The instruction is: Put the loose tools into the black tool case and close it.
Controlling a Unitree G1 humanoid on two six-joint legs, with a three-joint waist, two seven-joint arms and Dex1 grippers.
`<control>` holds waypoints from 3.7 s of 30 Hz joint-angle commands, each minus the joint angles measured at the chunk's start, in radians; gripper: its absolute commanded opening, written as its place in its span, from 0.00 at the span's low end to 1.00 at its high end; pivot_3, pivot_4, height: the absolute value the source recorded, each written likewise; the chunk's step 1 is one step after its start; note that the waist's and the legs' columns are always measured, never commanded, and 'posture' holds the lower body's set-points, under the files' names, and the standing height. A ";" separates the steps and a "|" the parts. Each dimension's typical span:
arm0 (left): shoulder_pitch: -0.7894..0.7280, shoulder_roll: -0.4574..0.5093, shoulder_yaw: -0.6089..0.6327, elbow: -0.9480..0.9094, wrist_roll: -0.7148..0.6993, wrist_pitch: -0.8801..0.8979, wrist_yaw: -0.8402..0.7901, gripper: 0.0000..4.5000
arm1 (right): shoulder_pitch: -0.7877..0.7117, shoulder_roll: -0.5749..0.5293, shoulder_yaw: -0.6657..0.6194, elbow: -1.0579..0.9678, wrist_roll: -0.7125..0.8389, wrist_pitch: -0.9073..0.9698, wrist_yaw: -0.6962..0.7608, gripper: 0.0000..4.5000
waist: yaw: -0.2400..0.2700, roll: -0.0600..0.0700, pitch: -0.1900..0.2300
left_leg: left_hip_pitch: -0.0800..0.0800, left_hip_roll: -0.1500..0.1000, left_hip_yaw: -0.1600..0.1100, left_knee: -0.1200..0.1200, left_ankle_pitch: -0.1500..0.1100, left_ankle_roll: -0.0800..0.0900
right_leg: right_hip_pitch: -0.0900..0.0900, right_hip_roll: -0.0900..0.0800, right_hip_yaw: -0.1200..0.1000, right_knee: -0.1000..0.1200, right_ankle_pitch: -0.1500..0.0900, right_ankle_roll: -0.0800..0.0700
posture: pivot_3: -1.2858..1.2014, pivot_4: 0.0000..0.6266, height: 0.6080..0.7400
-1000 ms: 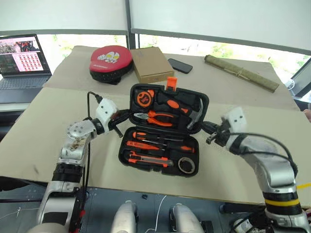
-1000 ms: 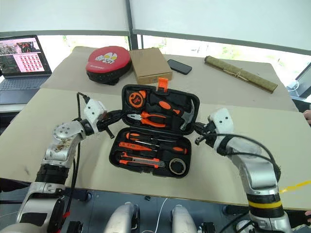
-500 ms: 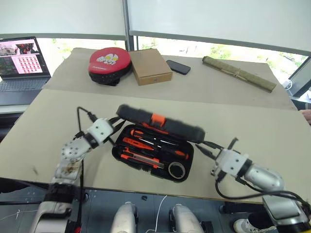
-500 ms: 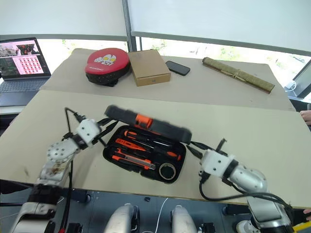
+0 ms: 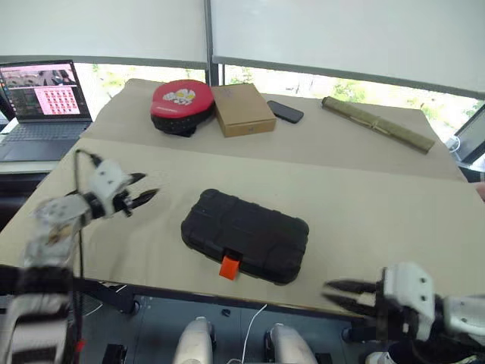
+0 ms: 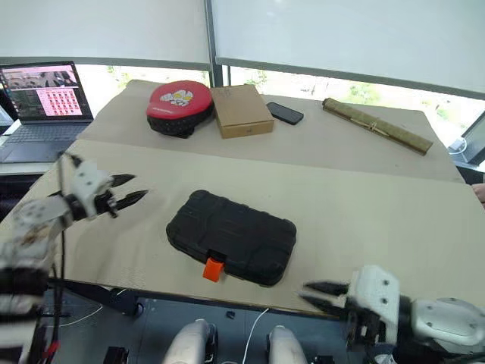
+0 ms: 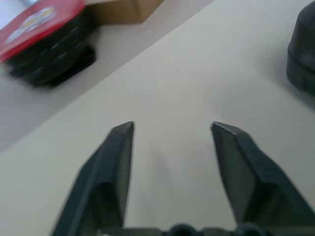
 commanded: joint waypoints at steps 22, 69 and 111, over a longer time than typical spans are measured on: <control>-0.124 -0.097 -0.212 0.036 0.048 -0.099 -0.469 0.02 | -0.508 0.175 0.198 0.478 -0.227 0.100 -0.212 0.00 | -0.024 -0.002 -0.001 | -0.005 0.000 -0.001 0.003 -0.001 0.002 | -0.002 0.001 0.000 0.000 0.003 0.007 | 0.52 0.24 1.00; -0.143 -0.192 -0.408 -0.278 0.042 0.121 -0.411 0.02 | -0.550 0.119 0.261 0.120 0.027 0.469 -0.070 0.00 | -0.017 0.003 -0.002 | -0.007 0.000 -0.003 0.005 -0.001 0.003 | -0.004 0.003 0.001 0.001 0.002 0.007 | 0.52 0.24 1.00; -0.124 -0.231 -0.423 -0.210 0.079 0.056 -0.390 0.02 | -0.600 0.232 0.290 0.147 -0.061 0.445 -0.146 0.00 | -0.029 0.008 -0.005 | -0.004 0.000 -0.003 0.004 -0.001 0.003 | -0.003 0.003 0.002 0.002 0.002 0.007 | 0.52 0.24 1.00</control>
